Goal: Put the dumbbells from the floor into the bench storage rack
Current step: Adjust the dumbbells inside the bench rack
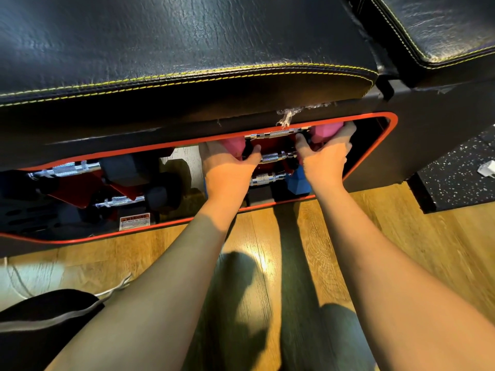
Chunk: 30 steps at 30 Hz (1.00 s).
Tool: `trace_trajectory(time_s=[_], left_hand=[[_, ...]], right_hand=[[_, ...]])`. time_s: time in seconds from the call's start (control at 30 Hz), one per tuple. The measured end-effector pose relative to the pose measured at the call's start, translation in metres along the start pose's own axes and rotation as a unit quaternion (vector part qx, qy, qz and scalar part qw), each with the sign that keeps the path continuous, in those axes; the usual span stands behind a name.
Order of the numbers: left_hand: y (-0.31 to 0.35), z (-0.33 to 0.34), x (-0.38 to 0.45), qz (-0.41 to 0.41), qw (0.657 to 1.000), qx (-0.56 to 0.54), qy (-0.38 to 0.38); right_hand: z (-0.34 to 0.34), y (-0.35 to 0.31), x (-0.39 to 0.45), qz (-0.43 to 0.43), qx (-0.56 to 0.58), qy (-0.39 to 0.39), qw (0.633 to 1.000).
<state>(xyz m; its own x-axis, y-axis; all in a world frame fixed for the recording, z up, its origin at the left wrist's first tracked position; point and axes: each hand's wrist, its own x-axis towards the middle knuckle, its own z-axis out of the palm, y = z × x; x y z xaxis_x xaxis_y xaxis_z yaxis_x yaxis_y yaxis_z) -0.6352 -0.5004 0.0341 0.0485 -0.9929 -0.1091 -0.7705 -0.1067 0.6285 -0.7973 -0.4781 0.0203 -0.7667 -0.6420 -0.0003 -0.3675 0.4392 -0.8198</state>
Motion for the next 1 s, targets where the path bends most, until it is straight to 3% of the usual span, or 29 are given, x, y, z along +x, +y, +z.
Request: trace_trajectory(time_s=[0.4,0.67,0.77,0.9,1.0], left_hand=[[-0.003,0.001,-0.003,0.003,0.999,0.010,0.037],[-0.008,-0.022,-0.019,-0.047,0.996,-0.041,-0.070],[-0.028,-0.039,-0.020,-0.015,0.995,-0.097,0.011],[-0.066,-0.054,-0.020,0.034,0.991,-0.102,0.082],[-0.105,-0.059,-0.019,0.076,0.986,-0.079,0.129]], right_hand=[[0.004,0.000,-0.005,0.004,0.012,0.000,1.000],[0.015,0.010,-0.013,0.002,0.074,0.040,0.996],[0.029,0.022,-0.034,0.015,0.131,0.095,0.987],[0.059,0.029,-0.103,0.119,0.203,0.185,0.954],[0.091,0.015,-0.172,0.088,0.200,0.132,0.967]])
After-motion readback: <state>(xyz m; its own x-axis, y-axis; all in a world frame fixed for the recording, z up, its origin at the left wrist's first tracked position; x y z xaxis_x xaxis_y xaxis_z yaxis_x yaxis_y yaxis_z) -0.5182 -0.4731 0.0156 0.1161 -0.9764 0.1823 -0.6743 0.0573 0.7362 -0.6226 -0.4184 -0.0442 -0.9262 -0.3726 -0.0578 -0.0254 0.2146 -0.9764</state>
